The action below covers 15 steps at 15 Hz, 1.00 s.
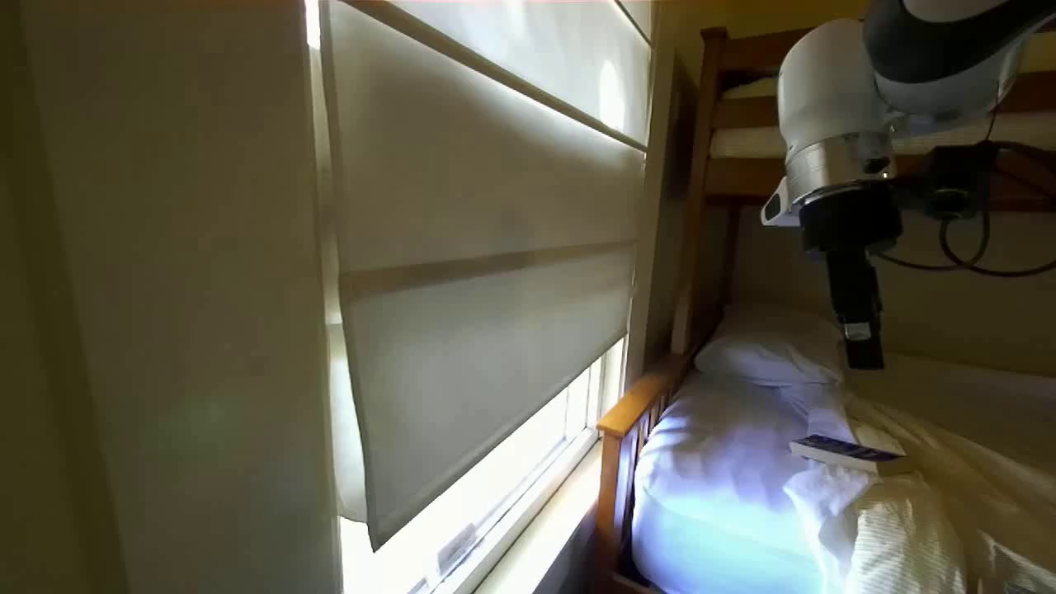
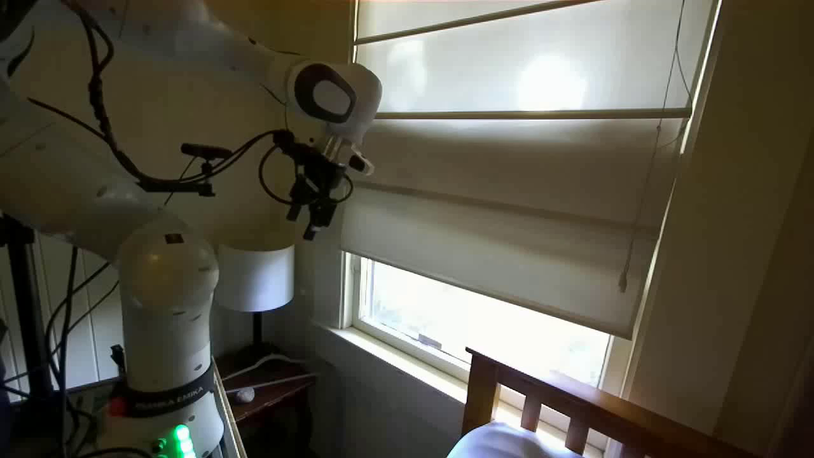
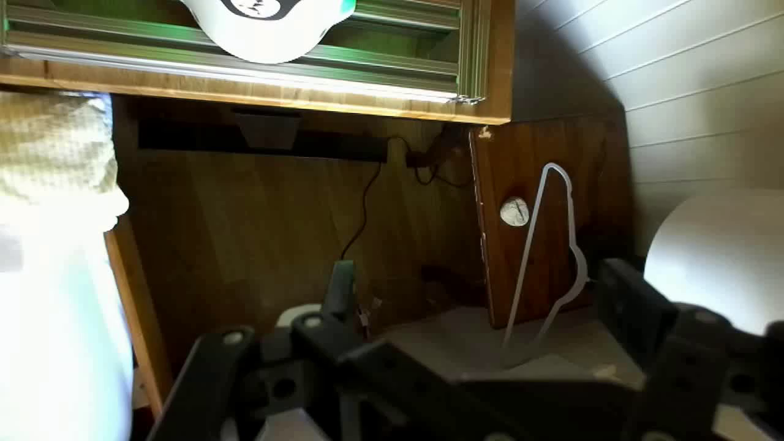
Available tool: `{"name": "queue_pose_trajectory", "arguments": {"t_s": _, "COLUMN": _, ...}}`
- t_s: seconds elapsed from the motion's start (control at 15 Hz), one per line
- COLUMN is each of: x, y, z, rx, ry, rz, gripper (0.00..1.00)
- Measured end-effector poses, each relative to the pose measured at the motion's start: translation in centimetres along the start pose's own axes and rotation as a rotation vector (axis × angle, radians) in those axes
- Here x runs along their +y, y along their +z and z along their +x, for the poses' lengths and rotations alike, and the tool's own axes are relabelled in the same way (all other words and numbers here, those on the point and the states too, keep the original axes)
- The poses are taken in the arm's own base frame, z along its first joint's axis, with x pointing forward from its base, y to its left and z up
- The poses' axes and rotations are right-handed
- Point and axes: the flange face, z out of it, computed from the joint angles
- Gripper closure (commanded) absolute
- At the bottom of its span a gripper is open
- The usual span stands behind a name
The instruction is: Take the book off of the bed
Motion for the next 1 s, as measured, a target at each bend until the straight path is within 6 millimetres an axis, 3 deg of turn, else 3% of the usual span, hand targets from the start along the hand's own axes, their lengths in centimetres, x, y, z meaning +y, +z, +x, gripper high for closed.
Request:
{"name": "queue_pose_trajectory", "arguments": {"t_s": 0.67, "x": 0.1, "y": 0.0, "z": 0.0, "rx": 0.002, "ry": 0.007, "rz": -0.002, "gripper": 0.00}}
{"name": "queue_pose_trajectory", "arguments": {"t_s": 0.8, "x": 1.1, "y": -0.3, "z": 0.3, "rx": 0.026, "ry": 0.075, "rz": -0.029, "gripper": 0.00}}
{"name": "queue_pose_trajectory", "arguments": {"t_s": 1.0, "x": 4.6, "y": -1.1, "z": 0.3, "rx": 0.059, "ry": 0.208, "rz": -0.102, "gripper": 0.00}}
